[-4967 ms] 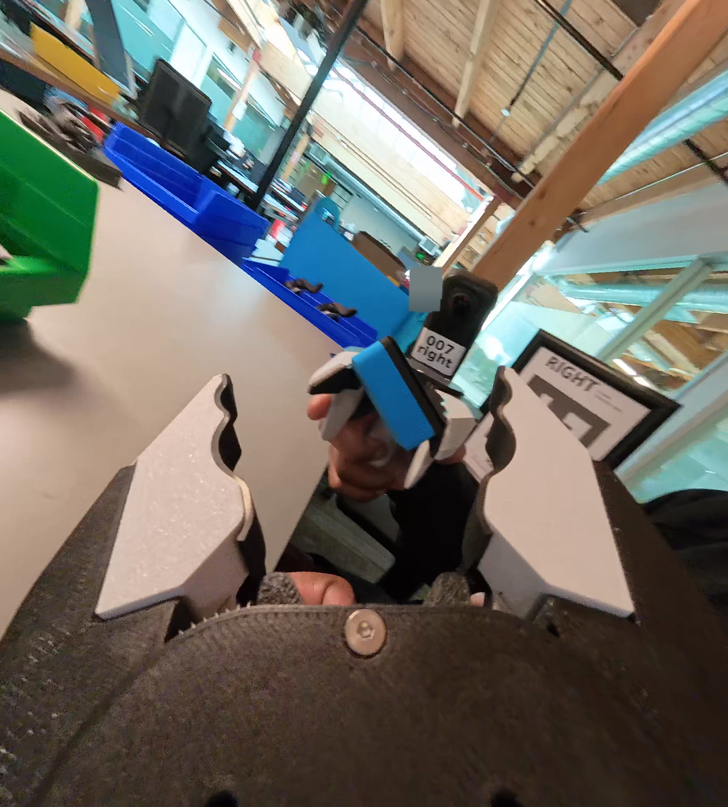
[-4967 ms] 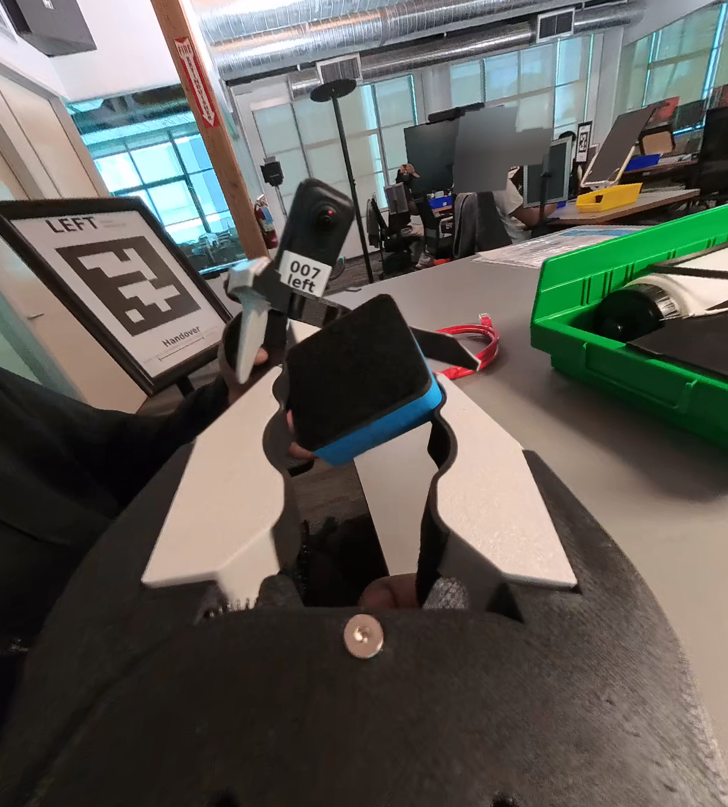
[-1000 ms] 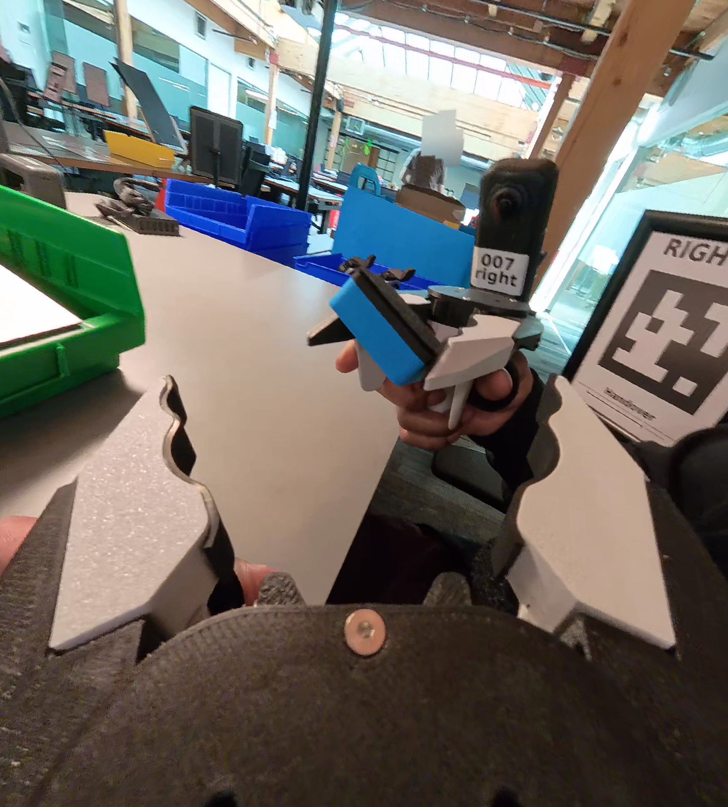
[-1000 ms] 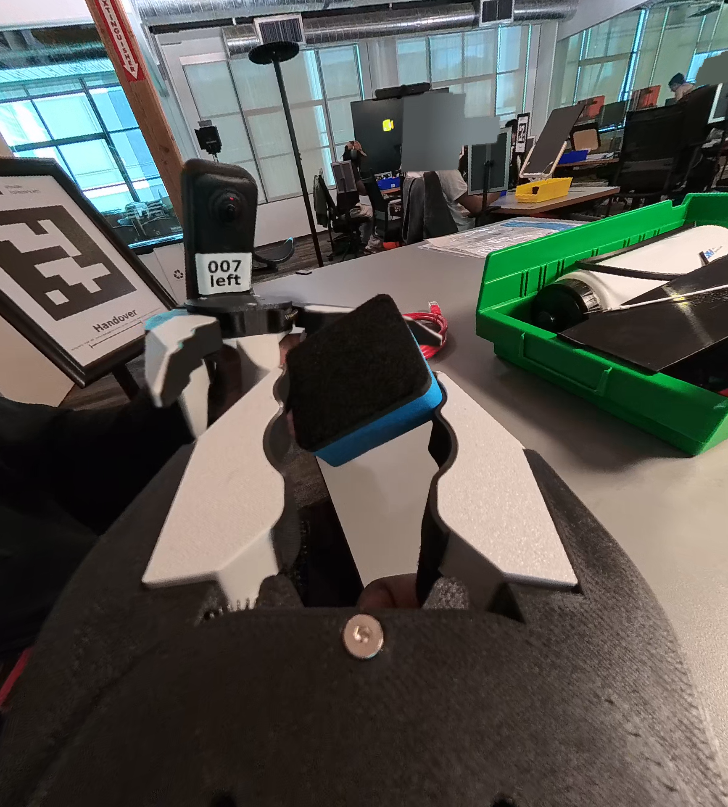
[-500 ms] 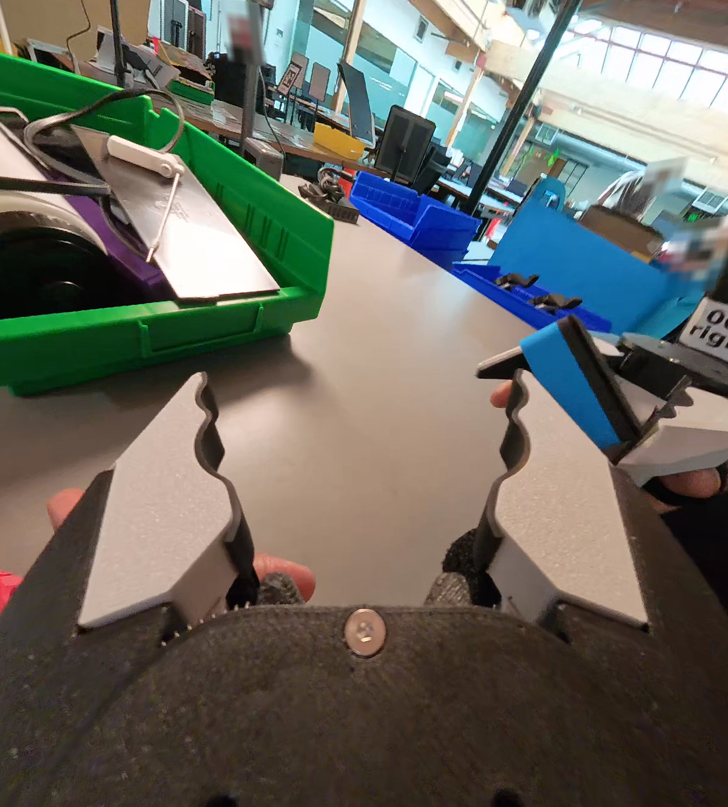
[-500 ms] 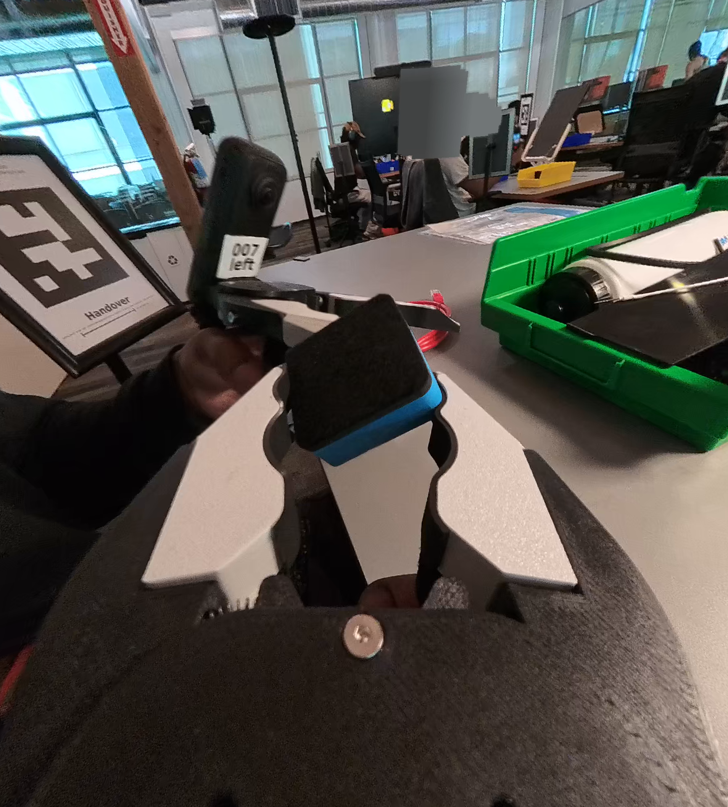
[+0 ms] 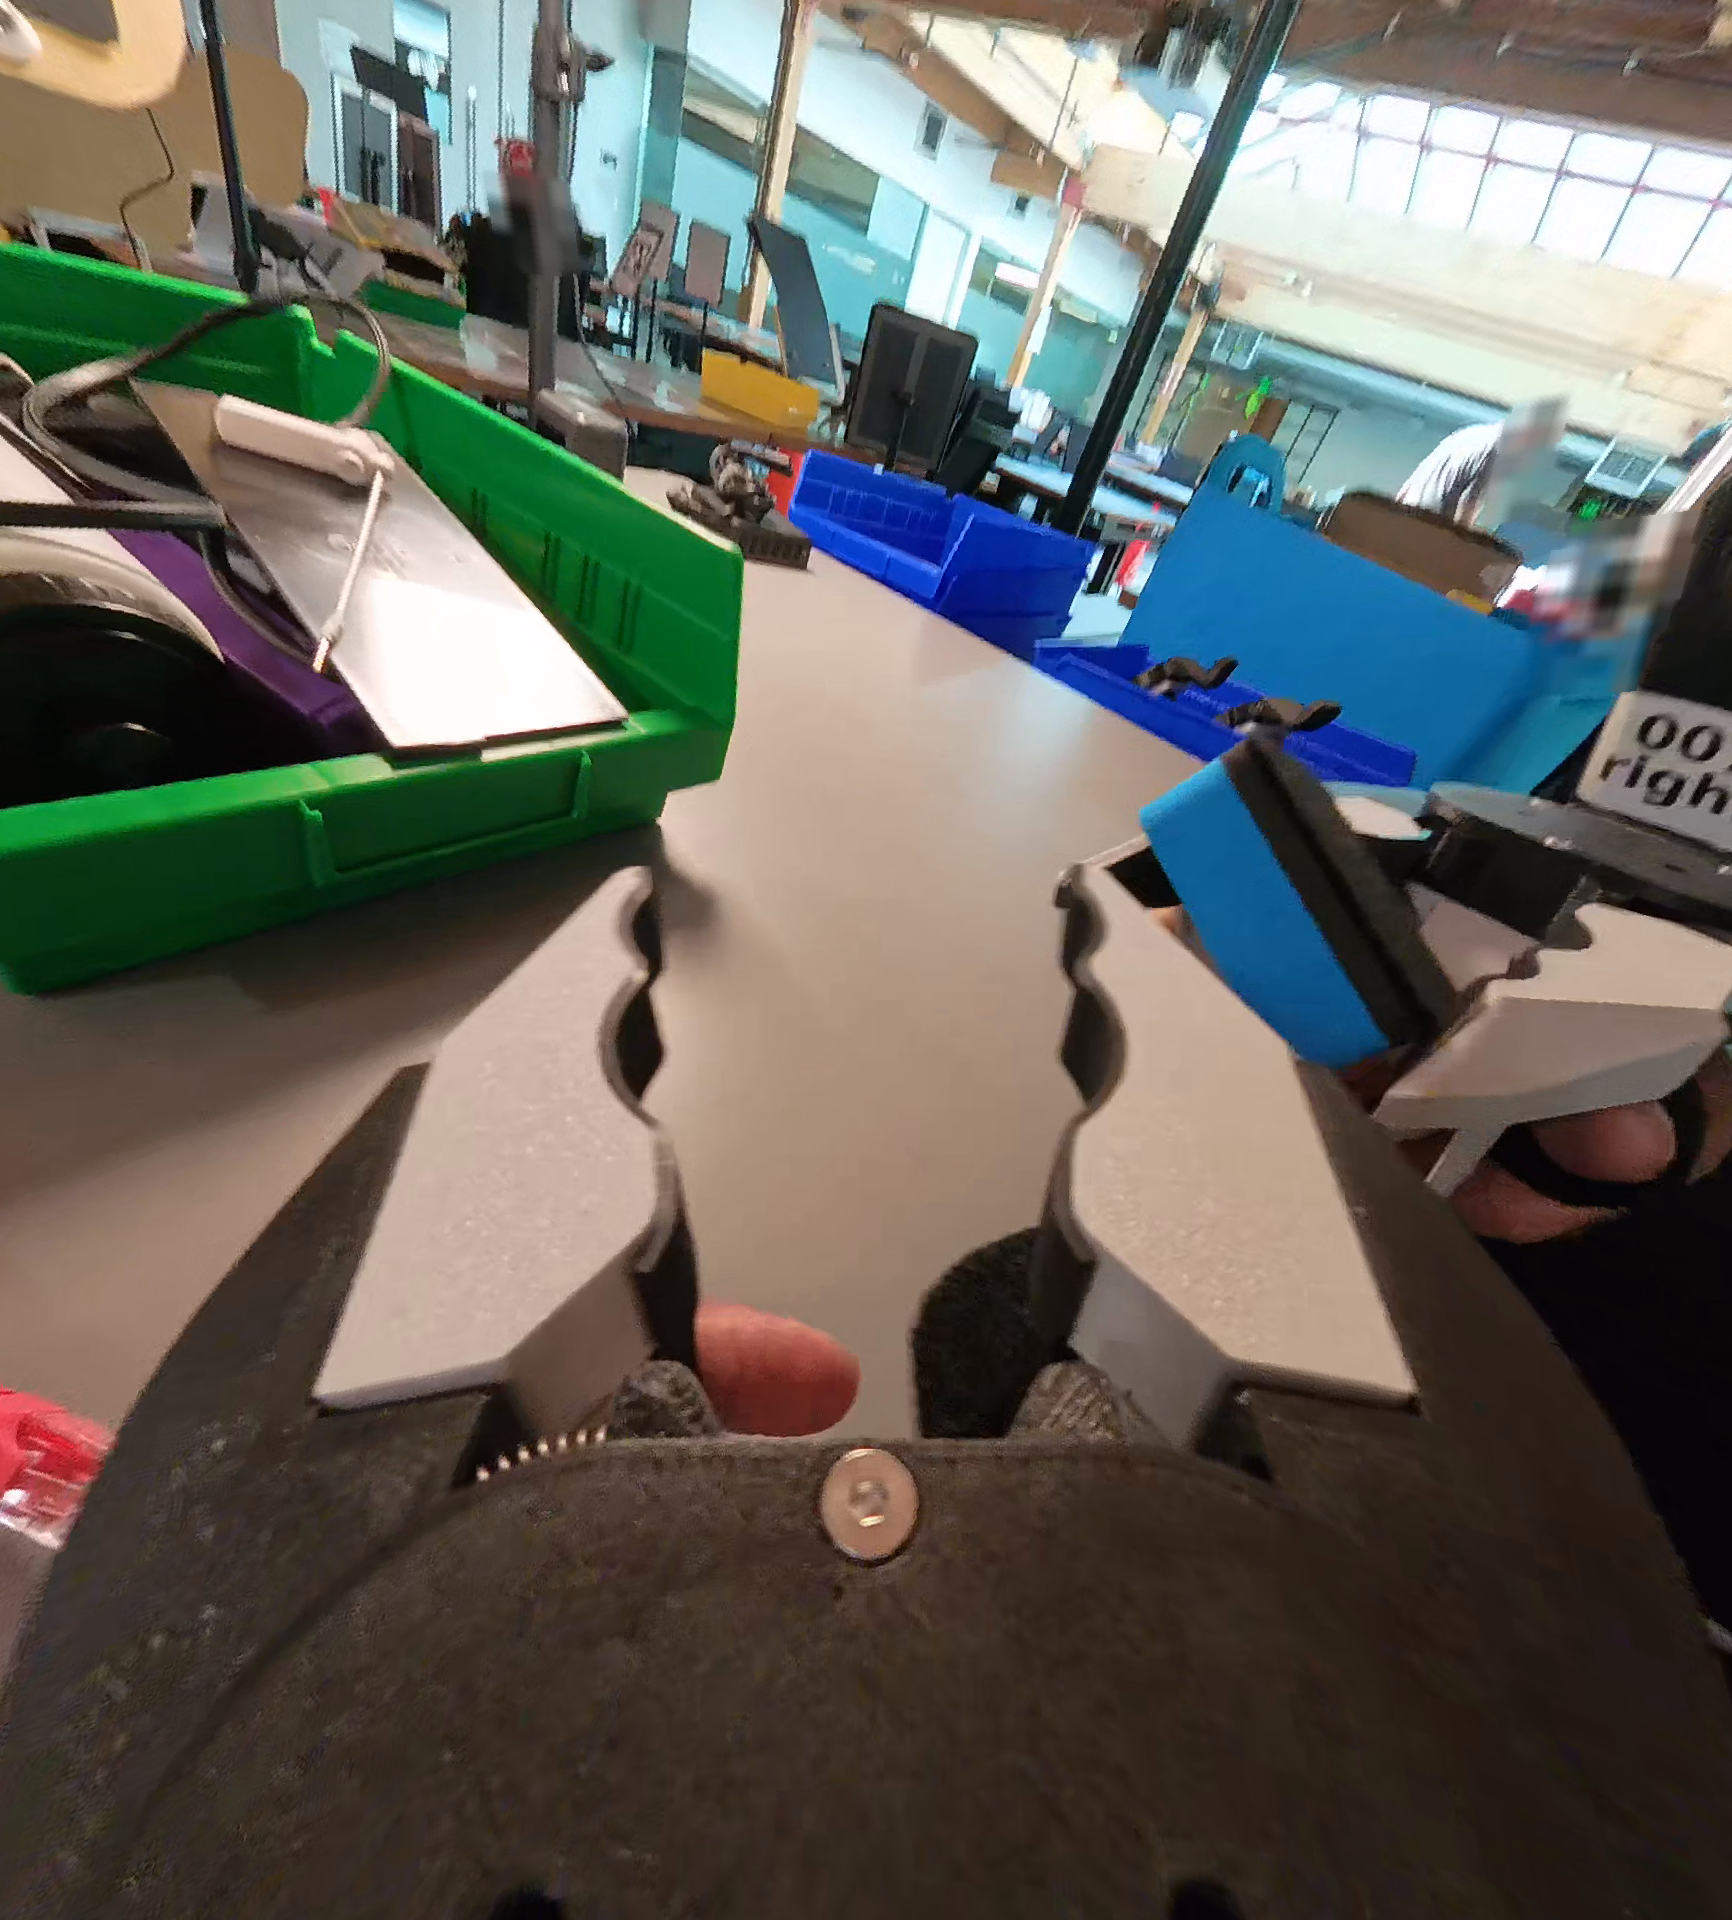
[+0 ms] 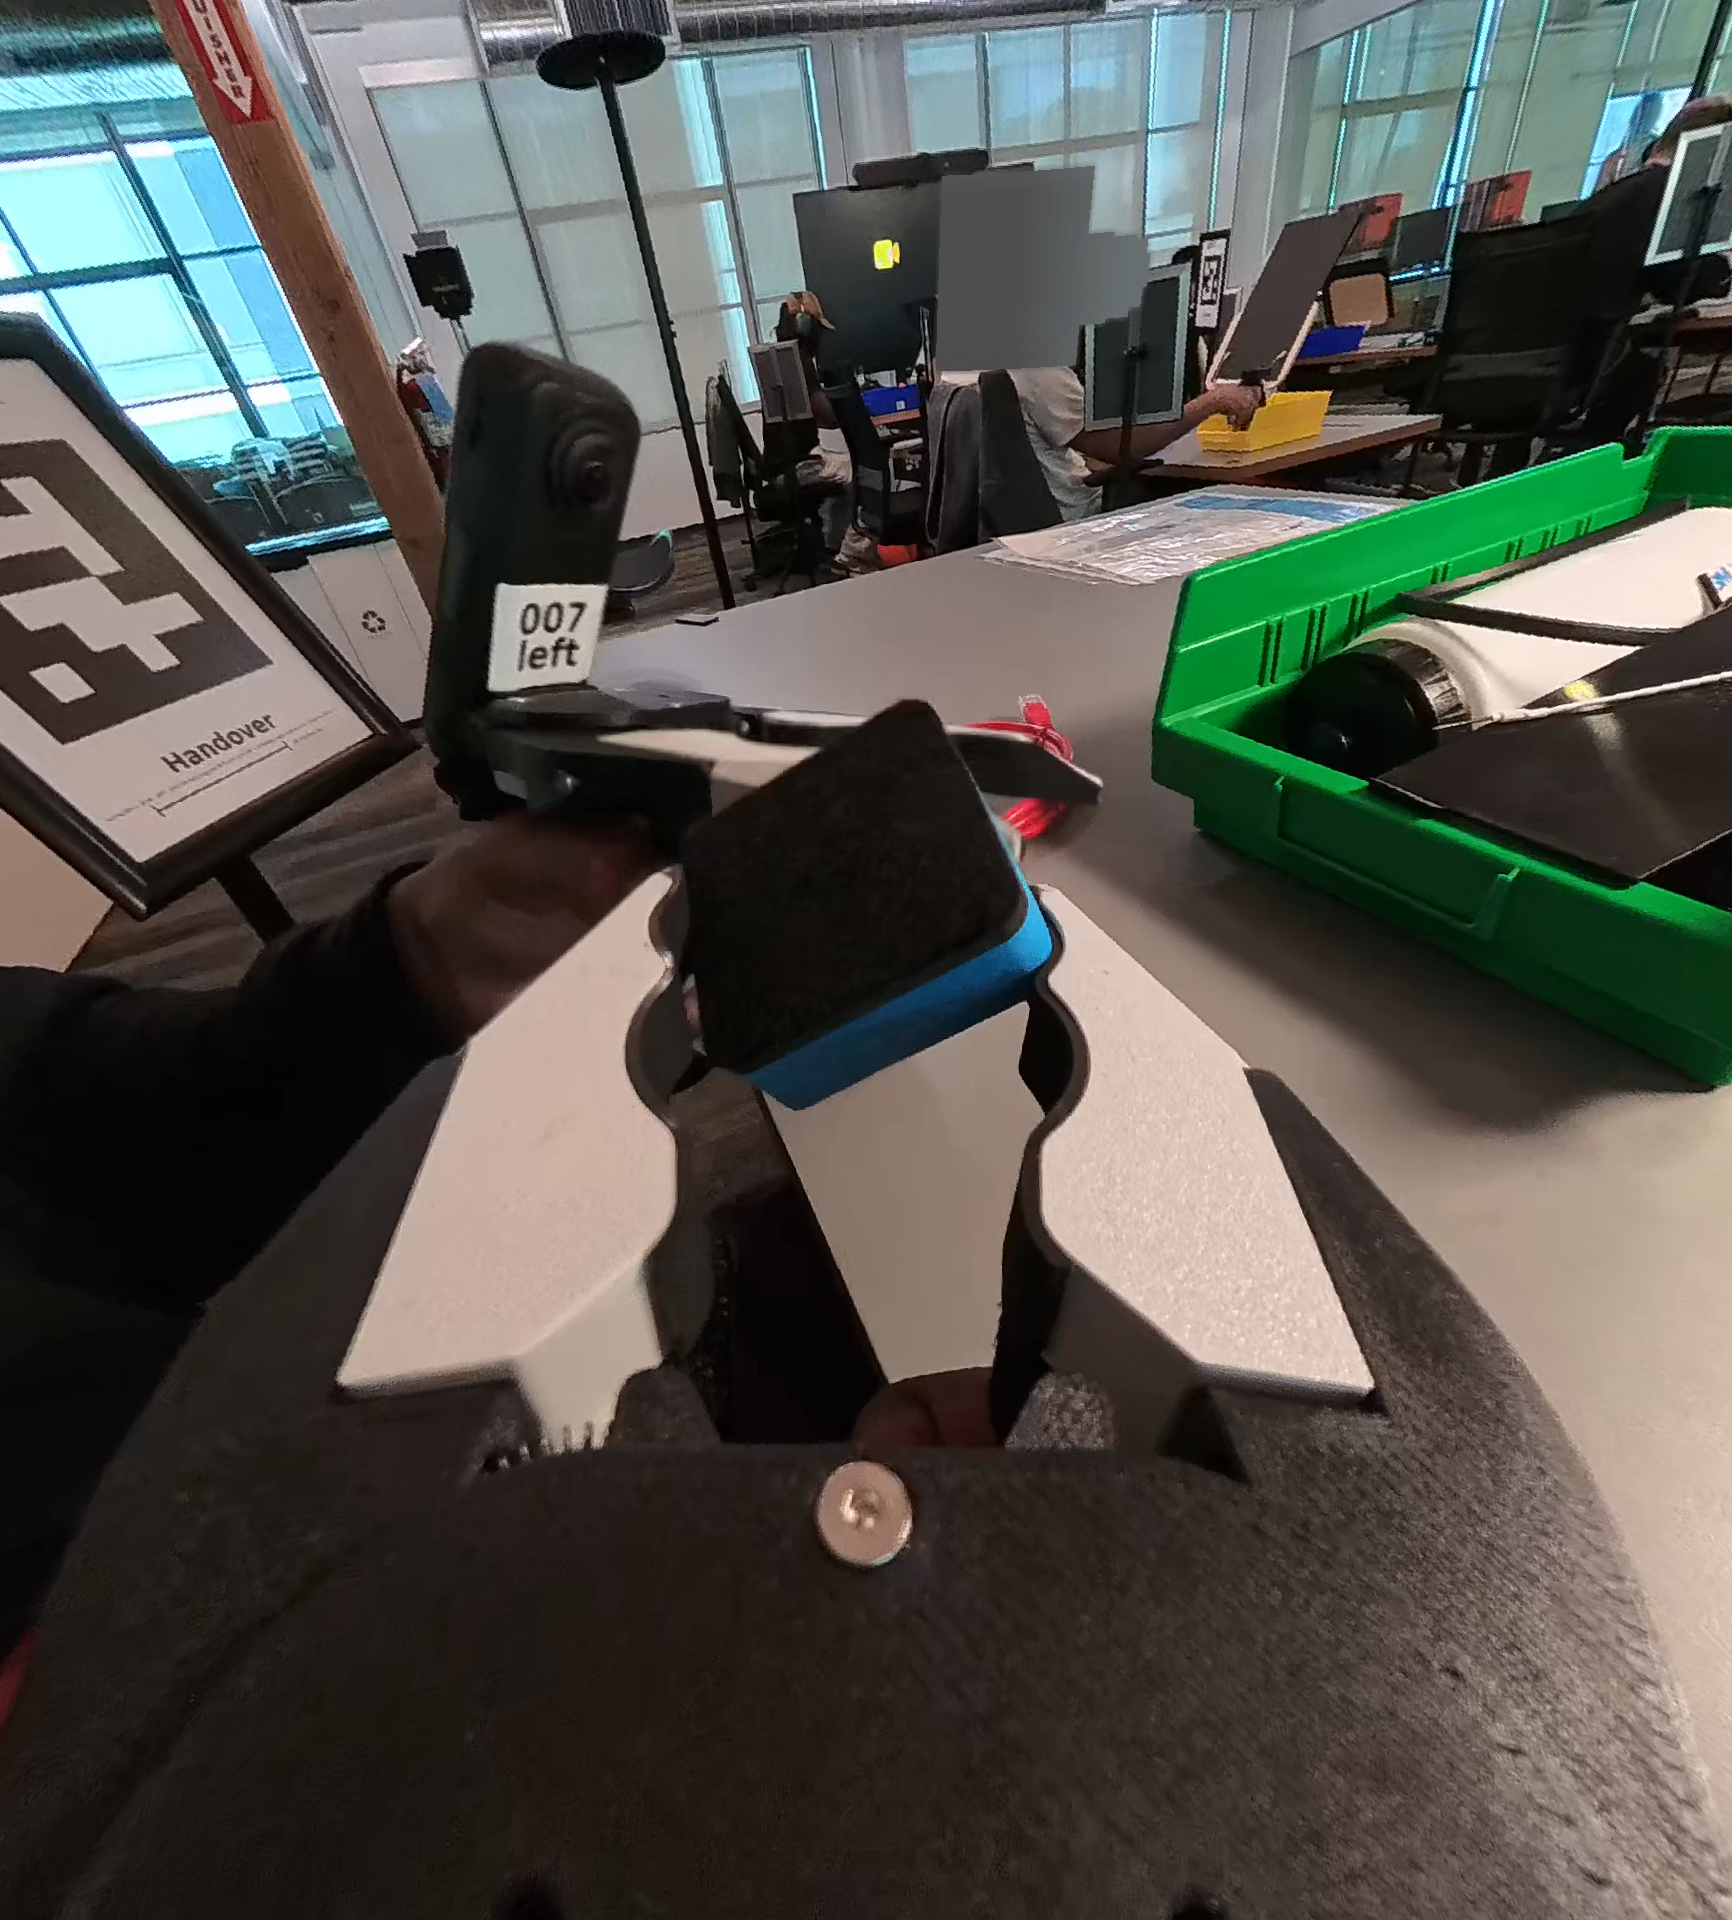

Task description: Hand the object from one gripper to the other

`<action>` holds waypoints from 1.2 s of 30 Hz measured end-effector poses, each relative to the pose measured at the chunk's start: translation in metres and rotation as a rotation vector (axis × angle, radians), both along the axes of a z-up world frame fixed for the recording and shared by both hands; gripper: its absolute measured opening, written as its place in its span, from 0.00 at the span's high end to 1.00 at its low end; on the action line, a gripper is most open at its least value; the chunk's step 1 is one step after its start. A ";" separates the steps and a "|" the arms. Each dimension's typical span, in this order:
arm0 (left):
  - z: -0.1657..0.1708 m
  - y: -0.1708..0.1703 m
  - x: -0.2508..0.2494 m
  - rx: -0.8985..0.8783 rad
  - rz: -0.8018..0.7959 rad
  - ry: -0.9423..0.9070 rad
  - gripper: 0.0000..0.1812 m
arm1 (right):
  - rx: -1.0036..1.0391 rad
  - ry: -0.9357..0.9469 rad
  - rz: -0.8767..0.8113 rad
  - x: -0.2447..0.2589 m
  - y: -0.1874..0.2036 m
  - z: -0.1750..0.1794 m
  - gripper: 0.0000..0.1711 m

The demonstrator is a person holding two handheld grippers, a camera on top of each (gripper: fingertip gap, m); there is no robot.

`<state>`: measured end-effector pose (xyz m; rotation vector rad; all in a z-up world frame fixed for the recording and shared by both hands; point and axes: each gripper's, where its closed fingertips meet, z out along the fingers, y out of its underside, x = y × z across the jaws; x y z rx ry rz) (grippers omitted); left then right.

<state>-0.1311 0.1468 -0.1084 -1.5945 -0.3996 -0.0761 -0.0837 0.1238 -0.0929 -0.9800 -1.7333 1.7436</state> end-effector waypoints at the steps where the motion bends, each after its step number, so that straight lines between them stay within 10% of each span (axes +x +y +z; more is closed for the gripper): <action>1: 0.005 -0.003 -0.003 0.035 0.013 -0.001 0.66 | 0.004 0.002 -0.003 0.000 0.002 0.001 0.62; 3: 0.017 -0.010 -0.003 0.116 -0.003 0.004 0.89 | 0.007 0.000 0.000 0.002 0.006 0.002 0.62; 6: 0.037 -0.018 0.013 0.200 -0.131 0.095 0.96 | 0.034 -0.015 0.021 0.005 0.008 -0.001 0.62; 12: 0.016 -0.025 0.056 0.006 -0.425 0.175 0.91 | 0.136 0.046 0.029 0.007 0.011 -0.005 0.63; 18: 0.016 -0.025 0.085 0.022 -0.586 0.040 0.65 | 0.237 0.137 0.035 0.009 0.007 -0.008 0.62; 28: 0.011 -0.014 0.087 0.003 -0.595 -0.134 0.86 | 0.604 0.375 -0.012 0.010 -0.009 -0.021 0.61; 36: 0.039 -0.031 0.084 0.136 -0.488 0.413 0.87 | 0.306 0.266 0.082 0.020 -0.006 -0.003 0.57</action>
